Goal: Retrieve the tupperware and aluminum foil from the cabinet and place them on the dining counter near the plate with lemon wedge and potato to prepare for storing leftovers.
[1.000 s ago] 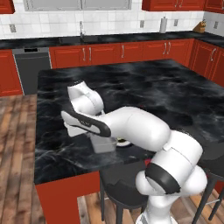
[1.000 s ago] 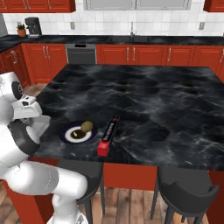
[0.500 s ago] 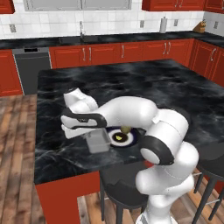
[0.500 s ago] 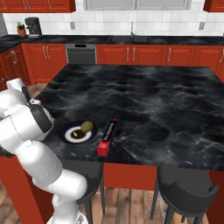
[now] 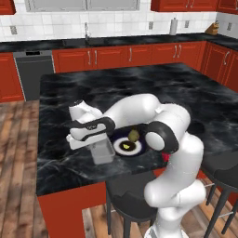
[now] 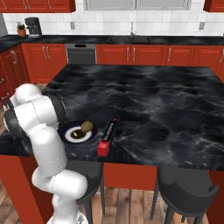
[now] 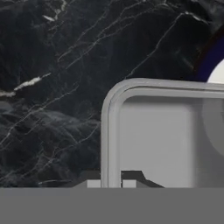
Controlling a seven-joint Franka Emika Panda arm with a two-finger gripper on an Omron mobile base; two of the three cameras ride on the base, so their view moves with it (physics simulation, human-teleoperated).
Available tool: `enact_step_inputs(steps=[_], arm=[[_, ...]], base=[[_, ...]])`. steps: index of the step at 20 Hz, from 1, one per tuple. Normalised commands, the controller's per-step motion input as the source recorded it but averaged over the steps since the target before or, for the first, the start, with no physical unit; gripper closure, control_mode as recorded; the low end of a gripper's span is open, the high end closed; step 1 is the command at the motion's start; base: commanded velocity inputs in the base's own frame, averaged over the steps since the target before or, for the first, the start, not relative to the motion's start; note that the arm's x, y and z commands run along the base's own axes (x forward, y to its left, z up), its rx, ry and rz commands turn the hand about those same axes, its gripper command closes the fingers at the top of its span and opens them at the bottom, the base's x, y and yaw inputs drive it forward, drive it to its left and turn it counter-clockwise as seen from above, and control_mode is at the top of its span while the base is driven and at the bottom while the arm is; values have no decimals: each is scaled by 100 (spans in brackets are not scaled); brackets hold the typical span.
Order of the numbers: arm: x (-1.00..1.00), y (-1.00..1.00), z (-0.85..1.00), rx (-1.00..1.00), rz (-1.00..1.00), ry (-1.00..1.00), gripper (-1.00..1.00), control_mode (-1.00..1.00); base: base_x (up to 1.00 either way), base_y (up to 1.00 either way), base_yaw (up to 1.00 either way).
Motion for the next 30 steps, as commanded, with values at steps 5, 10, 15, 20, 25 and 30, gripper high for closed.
enact_step_inputs(steps=[5, 10, 15, 20, 25, 30], arm=[[53, 9, -39, 0, 0, 0, 100, -100], [55, 4, -43, 0, 0, 0, 100, -100], [47, 25, -39, -2, 0, -3, 100, -100], [2, -2, -10, -2, 0, -8, -100, -100], [-27, -34, 5, 0, -1, -13, -100, -100], [-41, -33, 20, 0, 0, -17, -100, -100]], base=[[0, 0, 0], [0, 0, 0], [0, 0, 0], [0, 0, 0], [0, 0, 0], [0, 0, 0]])
